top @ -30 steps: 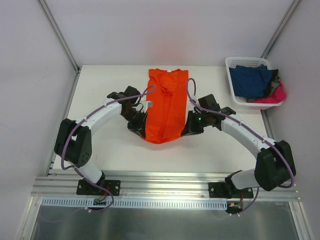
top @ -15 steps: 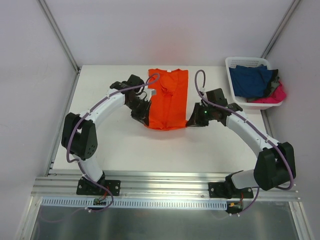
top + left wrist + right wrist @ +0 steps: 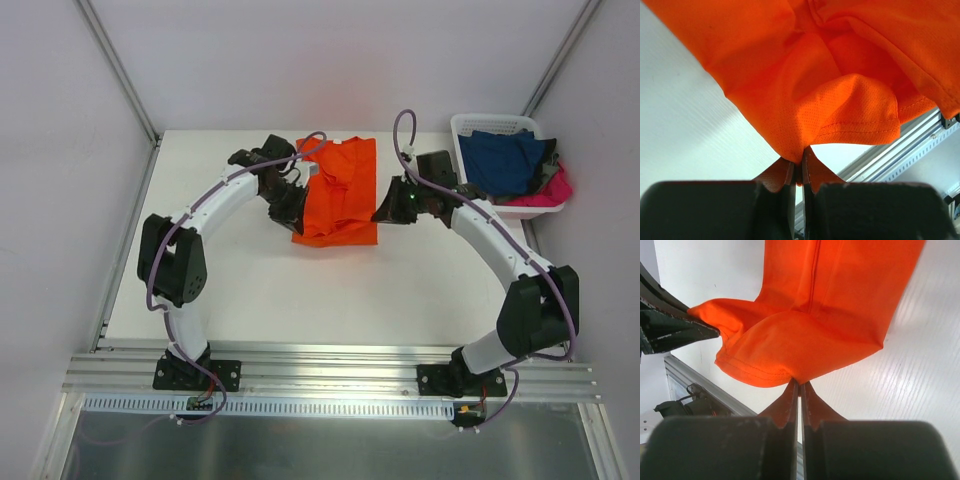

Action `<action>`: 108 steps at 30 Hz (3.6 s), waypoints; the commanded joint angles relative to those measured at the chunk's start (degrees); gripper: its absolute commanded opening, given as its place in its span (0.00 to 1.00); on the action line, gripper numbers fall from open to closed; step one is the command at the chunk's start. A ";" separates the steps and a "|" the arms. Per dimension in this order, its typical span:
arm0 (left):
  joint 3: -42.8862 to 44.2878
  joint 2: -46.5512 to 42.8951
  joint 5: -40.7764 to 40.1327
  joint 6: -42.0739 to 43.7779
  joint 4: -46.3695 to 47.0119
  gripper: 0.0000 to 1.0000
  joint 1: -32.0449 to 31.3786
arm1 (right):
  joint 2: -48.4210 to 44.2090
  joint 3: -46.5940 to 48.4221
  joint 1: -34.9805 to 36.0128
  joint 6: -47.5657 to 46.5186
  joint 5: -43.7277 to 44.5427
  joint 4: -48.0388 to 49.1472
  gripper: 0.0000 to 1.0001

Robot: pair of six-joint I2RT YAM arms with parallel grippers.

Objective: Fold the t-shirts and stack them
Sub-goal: Fold the folded rectangular tshirt in 1/3 of the way

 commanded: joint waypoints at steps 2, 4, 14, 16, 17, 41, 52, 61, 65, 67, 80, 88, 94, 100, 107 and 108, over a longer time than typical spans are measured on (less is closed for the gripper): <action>3.07 -1.03 -1.24 1.30 -1.11 0.00 -0.17 | 2.79 6.28 -0.48 -1.80 0.70 1.43 0.00; 3.77 -1.03 -1.68 1.38 -1.11 0.00 -0.08 | 4.28 7.77 -0.39 -1.97 0.70 1.43 0.01; 11.42 5.12 -3.70 1.56 -1.10 0.00 0.35 | 7.62 9.36 -0.39 -2.59 0.96 1.87 0.00; 12.91 6.78 -3.96 1.56 -1.02 0.00 0.36 | 8.24 9.89 -0.39 -2.76 1.14 2.14 0.01; 13.44 7.23 -4.14 1.56 -1.10 0.00 0.44 | 9.03 10.15 -0.39 -2.85 1.05 2.22 0.00; 21.96 17.07 -8.27 1.21 -0.58 0.00 4.58 | 23.88 23.25 -2.59 -3.03 1.84 2.66 0.00; 26.98 22.09 -9.94 1.56 0.13 0.00 4.84 | 27.05 25.36 -2.85 -3.99 2.37 2.66 0.00; 29.00 23.14 -11.00 1.56 0.83 0.00 4.84 | 28.46 27.12 -2.85 -4.43 3.42 3.02 0.00; 29.79 23.58 -11.26 1.56 1.09 0.00 4.84 | 29.42 28.35 -2.94 -4.79 4.04 2.84 0.00; 30.32 23.85 -11.52 1.56 1.27 0.00 4.84 | 29.69 29.14 -2.94 -4.79 4.30 2.84 0.00; 35.24 28.76 -14.51 3.06 2.67 0.00 4.75 | 34.52 32.74 -3.20 -6.37 5.27 2.84 0.00; 36.64 30.70 -15.39 3.05 3.20 0.00 4.75 | 36.37 33.45 -3.56 -7.25 6.06 3.19 0.00; 37.35 31.93 -16.27 3.23 3.64 0.00 4.66 | 38.47 35.29 -3.56 -7.77 6.58 3.37 0.00; 38.49 33.51 -16.89 3.23 3.99 0.00 4.66 | 40.32 36.78 -3.38 -8.21 6.94 3.54 0.00; 39.90 35.45 -18.12 3.14 4.52 0.00 4.23 | 43.04 39.07 -3.56 -8.92 7.38 3.72 0.00; 39.98 35.53 -18.20 3.14 4.52 0.00 4.22 | 43.31 39.42 -3.47 -8.83 7.46 3.46 0.01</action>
